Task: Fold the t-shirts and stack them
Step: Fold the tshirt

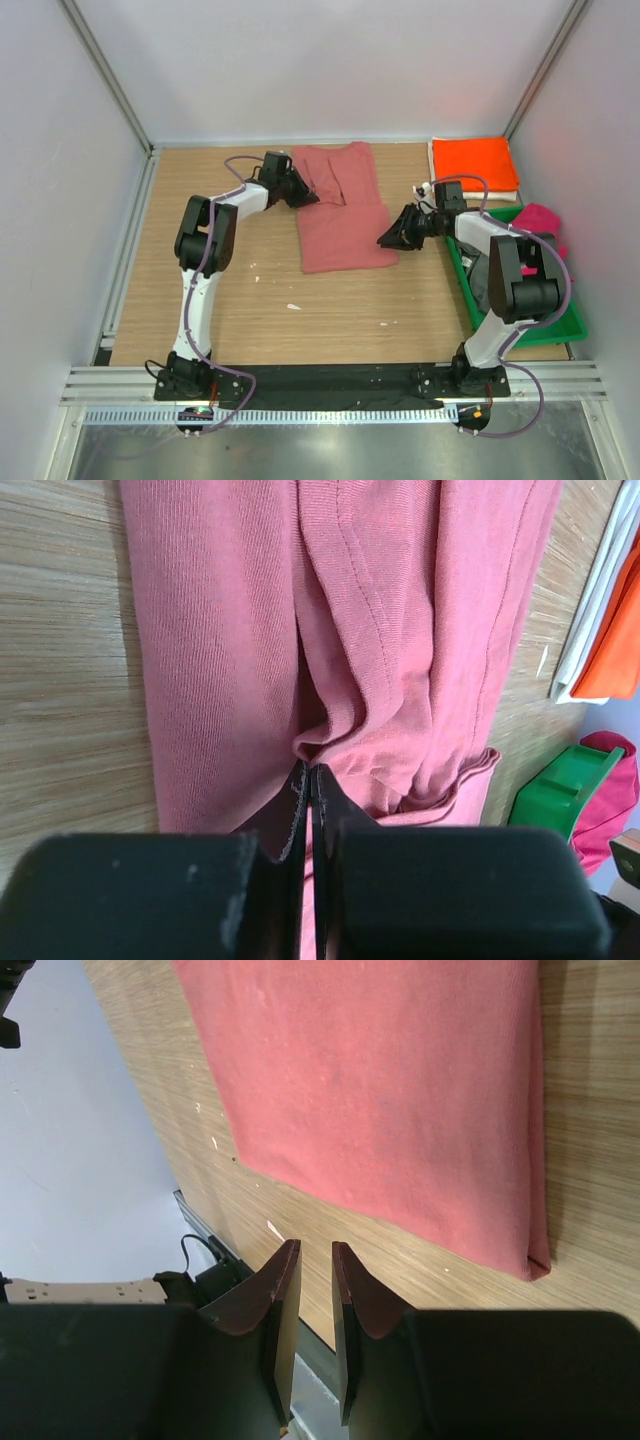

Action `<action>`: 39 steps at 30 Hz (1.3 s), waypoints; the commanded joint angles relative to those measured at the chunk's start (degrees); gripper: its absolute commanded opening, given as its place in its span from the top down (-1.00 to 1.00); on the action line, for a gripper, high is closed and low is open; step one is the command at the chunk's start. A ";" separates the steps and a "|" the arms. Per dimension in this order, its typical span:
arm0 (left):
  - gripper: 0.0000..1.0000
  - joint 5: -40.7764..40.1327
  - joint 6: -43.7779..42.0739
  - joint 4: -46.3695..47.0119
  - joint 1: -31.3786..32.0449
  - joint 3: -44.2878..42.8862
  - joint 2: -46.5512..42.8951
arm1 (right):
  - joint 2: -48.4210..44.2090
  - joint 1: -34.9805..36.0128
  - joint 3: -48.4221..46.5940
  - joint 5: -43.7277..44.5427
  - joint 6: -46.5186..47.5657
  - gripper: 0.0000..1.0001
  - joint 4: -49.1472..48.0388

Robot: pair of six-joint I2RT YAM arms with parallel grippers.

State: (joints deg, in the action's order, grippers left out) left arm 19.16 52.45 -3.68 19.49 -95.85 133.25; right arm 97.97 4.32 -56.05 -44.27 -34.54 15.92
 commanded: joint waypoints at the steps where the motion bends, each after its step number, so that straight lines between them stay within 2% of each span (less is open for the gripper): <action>1: 1.00 -0.96 -0.59 0.52 0.38 0.84 -5.10 | 0.20 -0.10 -1.52 -0.90 0.80 0.50 -0.45; 11: 0.94 0.44 1.17 0.70 0.46 2.16 -5.90 | 0.29 -0.10 0.42 -1.26 -0.26 0.51 -2.12; 20: 0.92 -1.40 1.35 -0.71 0.38 4.45 -6.86 | 0.46 -0.10 1.82 -1.26 -0.70 0.51 -3.09; 22: 0.68 -2.54 0.64 -2.28 0.38 3.66 -7.21 | 0.64 -0.10 1.91 -1.26 -0.79 0.51 -3.27; 23: 0.49 -2.89 -0.14 -2.73 0.38 3.22 -7.39 | 0.81 -0.10 1.91 -1.26 -0.70 0.51 -3.44; 26: 0.34 -3.51 -1.46 -3.70 0.38 1.38 -7.92 | 1.17 -0.10 1.74 -1.26 -0.70 0.51 -3.36; 28: 0.34 -3.43 -2.17 -4.31 0.38 -0.47 -8.01 | 1.60 -0.19 1.74 -1.26 -0.52 0.50 -3.36; 33: 0.67 -0.36 -3.31 -3.88 0.55 -6.08 -6.52 | 3.89 -0.10 1.12 -0.29 0.44 0.51 -3.00; 39: 0.81 6.67 2.12 11.05 0.38 -6.80 0.24 | 7.14 -0.01 -3.88 -0.64 0.18 0.51 -2.65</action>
State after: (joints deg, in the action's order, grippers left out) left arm 21.28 52.16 -1.02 19.86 -101.23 129.99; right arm 104.44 4.32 -55.66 -44.47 -34.72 14.35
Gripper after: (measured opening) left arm 0.102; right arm 0.246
